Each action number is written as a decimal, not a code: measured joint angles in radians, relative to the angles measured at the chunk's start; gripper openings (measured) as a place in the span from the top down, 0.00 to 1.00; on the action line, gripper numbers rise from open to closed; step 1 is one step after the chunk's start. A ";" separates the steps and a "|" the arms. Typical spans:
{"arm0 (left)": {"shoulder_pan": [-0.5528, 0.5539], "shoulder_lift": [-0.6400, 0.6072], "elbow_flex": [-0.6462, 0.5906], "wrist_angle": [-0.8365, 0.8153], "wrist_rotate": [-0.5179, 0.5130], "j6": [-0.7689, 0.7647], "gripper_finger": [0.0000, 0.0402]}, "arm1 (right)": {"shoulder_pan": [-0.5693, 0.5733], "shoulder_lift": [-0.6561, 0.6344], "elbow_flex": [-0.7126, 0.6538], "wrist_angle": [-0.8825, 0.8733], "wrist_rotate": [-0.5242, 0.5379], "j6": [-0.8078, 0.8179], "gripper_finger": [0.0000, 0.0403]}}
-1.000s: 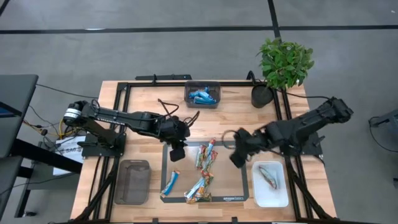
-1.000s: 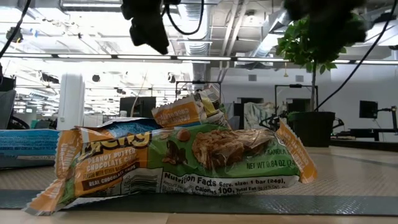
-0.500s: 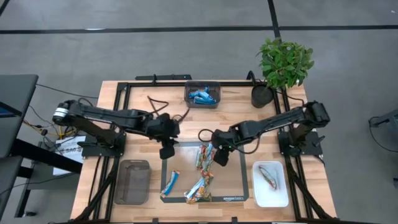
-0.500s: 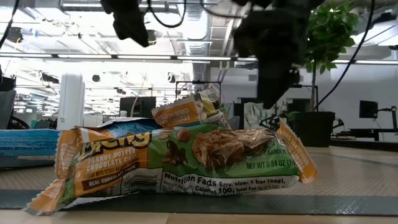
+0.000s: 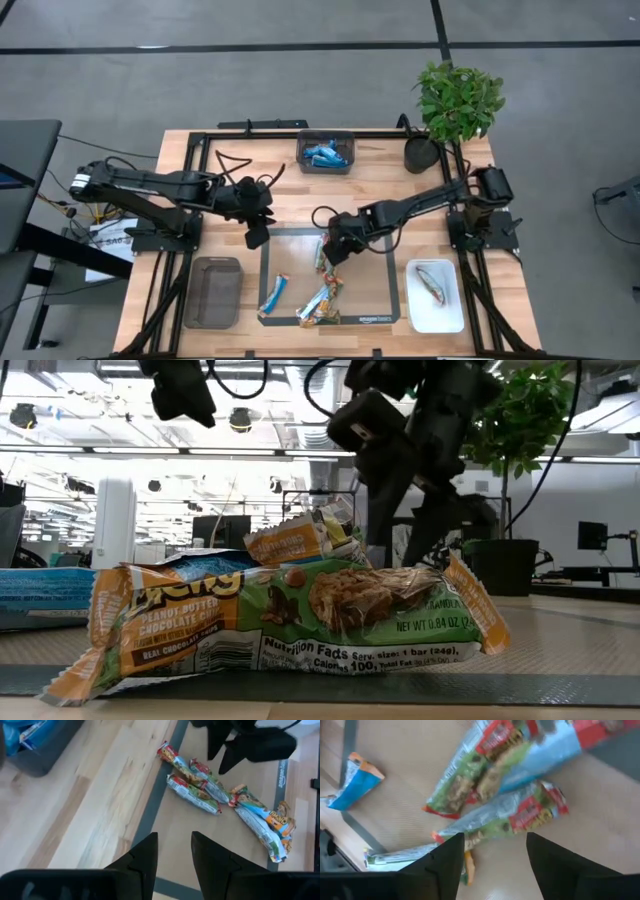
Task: Pick and place Granola Bars by type
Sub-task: Put the red granola bar into the white bin
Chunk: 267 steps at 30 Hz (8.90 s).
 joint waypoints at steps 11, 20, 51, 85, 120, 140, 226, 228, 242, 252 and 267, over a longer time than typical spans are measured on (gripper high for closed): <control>0.000 -0.002 0.000 -0.006 -0.008 0.103 0.73 | 0.012 0.021 -0.001 0.003 0.003 0.242 0.46; 0.000 -0.002 0.000 -0.013 -0.009 0.193 0.73 | 0.012 0.112 -0.001 0.095 -0.023 0.365 0.46; 0.000 0.003 0.001 0.066 0.077 0.277 0.73 | -0.042 0.190 0.412 -0.331 -0.209 -0.183 0.93; 0.000 0.066 0.002 0.504 0.140 0.292 0.73 | 0.464 -0.327 0.089 -0.863 -0.158 0.263 0.95; -0.005 0.058 0.002 0.294 -0.041 0.085 0.73 | 0.179 -0.327 0.055 -0.376 0.097 0.148 0.66; 0.048 0.032 0.001 -0.015 -0.162 -0.027 0.73 | -0.155 0.012 0.055 0.041 0.100 0.020 0.57; 0.048 0.027 0.002 0.614 0.168 0.436 0.73 | 0.523 -0.383 0.044 -0.776 -0.099 0.573 0.83; 0.048 0.027 0.002 0.612 0.168 0.435 0.73 | 0.523 -0.383 0.037 -0.767 -0.104 0.572 0.79; 0.048 0.027 0.002 0.491 0.164 0.287 0.73 | 0.357 -0.383 0.036 -0.478 0.152 0.351 0.62; 0.048 0.101 0.002 0.267 0.131 -0.191 0.73 | 0.180 -0.397 0.039 -0.162 0.273 -0.099 0.64; 0.047 0.445 0.000 0.314 0.230 -0.522 0.69 | 0.276 -0.541 0.038 -0.521 0.320 -0.196 0.66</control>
